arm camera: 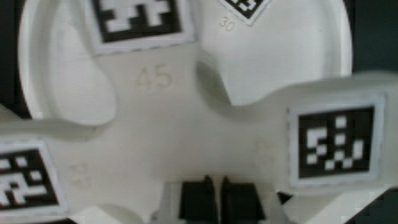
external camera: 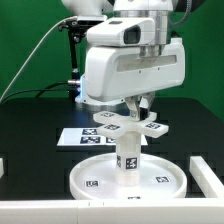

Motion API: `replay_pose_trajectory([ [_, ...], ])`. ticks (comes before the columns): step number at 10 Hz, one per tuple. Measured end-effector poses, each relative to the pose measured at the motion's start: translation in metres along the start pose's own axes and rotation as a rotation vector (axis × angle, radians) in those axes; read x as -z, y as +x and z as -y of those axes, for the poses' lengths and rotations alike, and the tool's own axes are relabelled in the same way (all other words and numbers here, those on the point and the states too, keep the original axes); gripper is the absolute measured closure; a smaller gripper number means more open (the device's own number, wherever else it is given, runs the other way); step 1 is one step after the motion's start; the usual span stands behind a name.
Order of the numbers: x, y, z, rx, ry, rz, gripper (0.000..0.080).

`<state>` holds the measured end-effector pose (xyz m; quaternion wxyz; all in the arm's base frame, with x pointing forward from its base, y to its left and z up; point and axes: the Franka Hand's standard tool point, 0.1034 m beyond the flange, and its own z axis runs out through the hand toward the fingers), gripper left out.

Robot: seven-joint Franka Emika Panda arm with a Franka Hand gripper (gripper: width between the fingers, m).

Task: Assemble round table

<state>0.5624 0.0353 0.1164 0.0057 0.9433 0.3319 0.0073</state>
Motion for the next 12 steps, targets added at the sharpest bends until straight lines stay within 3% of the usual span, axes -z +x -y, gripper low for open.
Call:
replay_pose_trajectory([
  [3,0.0,0.0,-0.001,-0.073,0.001,-0.006,0.0798],
  [4,0.001,0.001,-0.001,-0.047,-0.009,-0.002,0.0798],
  [5,0.005,0.004,-0.002,0.004,-0.032,0.005,0.0711],
  [6,0.009,0.007,-0.003,-0.006,-0.035,0.0,0.0576],
  [7,0.011,0.008,-0.006,0.046,-0.04,-0.001,0.0576],
  [8,0.01,0.007,-0.006,0.079,-0.039,0.001,0.0376],
  [9,0.009,0.007,-0.005,0.061,-0.039,0.0,0.0242],
  [10,0.011,0.006,-0.008,0.02,-0.046,-0.01,0.0242],
  [11,0.014,0.0,-0.013,-0.056,-0.06,-0.028,0.0165],
  [12,0.015,-0.006,-0.013,-0.202,-0.067,-0.051,0.0154],
])
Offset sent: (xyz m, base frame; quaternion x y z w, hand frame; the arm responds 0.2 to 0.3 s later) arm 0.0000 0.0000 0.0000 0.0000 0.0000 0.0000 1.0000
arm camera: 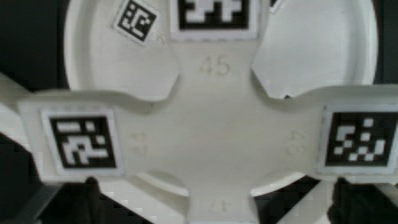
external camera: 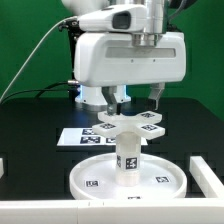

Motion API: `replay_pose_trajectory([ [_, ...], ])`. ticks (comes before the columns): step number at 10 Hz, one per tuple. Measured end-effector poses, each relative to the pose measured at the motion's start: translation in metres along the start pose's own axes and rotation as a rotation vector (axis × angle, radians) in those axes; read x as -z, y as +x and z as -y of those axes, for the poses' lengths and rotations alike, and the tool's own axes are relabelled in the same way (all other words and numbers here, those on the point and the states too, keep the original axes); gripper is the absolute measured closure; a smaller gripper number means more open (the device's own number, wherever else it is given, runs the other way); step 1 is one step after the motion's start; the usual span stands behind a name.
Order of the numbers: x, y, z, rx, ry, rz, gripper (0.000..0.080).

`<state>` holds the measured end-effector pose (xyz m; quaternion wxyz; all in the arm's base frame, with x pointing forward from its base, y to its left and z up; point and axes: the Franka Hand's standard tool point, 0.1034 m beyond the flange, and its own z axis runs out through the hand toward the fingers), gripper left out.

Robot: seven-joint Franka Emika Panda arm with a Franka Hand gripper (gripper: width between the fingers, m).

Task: Assemble round table

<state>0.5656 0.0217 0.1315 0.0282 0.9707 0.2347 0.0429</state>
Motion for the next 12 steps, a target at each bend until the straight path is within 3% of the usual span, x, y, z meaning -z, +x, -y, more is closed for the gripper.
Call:
replay_pose_trajectory([
  [2,-0.002,-0.007,-0.008,0.065,0.006,0.009,0.0151],
  [6,-0.003,-0.008,-0.01,0.318,0.005,0.01,0.0151],
  [9,-0.006,-0.004,0.001,0.08,0.004,0.007,0.0151],
  [11,-0.008,-0.007,-0.002,-0.083,0.071,0.042,0.0151],
  [12,-0.007,-0.004,-0.004,-0.057,0.057,0.032,0.0151],
])
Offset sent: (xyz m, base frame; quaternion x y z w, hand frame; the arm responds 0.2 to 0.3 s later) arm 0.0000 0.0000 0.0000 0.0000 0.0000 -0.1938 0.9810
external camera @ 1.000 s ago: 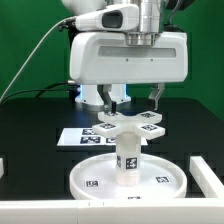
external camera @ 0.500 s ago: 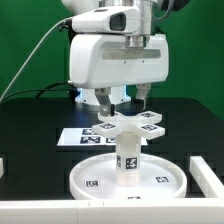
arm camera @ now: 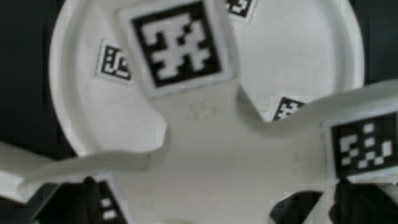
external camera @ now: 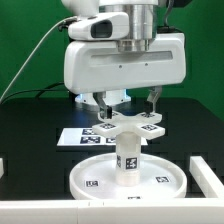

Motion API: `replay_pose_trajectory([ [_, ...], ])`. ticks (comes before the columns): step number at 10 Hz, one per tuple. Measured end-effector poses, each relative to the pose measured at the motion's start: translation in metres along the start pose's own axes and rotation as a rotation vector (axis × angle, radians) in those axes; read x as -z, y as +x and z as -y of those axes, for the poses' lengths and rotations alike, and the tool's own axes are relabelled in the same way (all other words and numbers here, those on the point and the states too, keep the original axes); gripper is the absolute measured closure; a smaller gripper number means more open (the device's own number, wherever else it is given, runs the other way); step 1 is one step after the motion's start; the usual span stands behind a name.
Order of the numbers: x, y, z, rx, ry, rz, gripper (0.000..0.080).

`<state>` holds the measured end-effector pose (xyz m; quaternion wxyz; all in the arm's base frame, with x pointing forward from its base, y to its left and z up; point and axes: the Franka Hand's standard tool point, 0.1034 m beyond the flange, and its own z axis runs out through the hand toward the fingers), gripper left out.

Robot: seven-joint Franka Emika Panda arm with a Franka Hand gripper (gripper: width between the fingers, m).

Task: Assemble round table

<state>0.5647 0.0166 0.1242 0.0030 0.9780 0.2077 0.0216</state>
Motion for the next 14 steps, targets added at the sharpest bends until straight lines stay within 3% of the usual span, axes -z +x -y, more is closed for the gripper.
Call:
replay_pose_trajectory([
  [3,-0.001,-0.001,0.0,-0.005,0.0,0.001,0.0151],
  [4,0.001,-0.001,-0.003,-0.141,-0.001,-0.001,0.0151],
  [5,0.002,0.0,-0.002,-0.297,0.004,-0.006,0.0151],
  [6,0.004,0.002,-0.001,-0.434,0.034,-0.019,0.0151],
  [8,0.006,0.004,-0.009,-0.406,0.036,-0.048,0.0151],
  [11,0.001,-0.002,-0.004,-0.505,0.052,-0.002,0.0151],
  [14,-0.008,-0.004,0.005,-0.587,0.051,0.017,0.0151],
])
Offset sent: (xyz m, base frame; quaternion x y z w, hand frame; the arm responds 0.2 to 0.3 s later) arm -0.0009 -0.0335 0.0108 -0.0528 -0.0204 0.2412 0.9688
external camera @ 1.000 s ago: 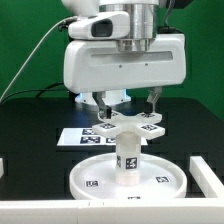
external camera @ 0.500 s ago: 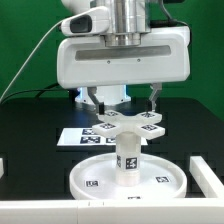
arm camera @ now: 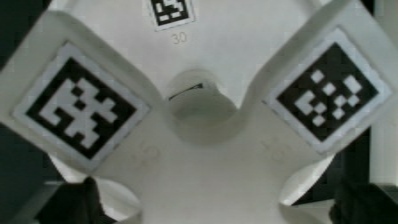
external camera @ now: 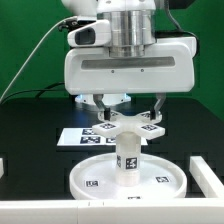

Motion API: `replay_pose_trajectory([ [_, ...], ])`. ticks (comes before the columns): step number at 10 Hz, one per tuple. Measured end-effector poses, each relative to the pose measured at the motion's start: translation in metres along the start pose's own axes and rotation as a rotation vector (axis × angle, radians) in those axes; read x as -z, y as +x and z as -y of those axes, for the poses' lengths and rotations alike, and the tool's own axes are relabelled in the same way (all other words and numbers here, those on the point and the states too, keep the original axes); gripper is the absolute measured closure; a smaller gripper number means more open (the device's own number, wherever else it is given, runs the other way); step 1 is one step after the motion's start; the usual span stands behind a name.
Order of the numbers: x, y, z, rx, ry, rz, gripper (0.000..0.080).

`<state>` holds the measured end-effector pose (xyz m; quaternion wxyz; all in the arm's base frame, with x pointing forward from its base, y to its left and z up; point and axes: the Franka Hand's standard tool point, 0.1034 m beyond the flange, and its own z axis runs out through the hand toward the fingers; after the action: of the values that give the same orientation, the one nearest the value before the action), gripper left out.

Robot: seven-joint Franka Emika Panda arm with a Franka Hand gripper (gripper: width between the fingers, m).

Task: Assemble round table

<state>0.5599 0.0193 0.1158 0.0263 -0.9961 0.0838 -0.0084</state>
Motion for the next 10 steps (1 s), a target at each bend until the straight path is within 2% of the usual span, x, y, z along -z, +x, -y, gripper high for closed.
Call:
replay_pose_trajectory([
  [9,-0.0001,0.0005,0.0,0.0,0.0,-0.003,0.0151],
  [10,-0.0001,0.0005,0.0,0.0,0.0,-0.003,0.0282],
])
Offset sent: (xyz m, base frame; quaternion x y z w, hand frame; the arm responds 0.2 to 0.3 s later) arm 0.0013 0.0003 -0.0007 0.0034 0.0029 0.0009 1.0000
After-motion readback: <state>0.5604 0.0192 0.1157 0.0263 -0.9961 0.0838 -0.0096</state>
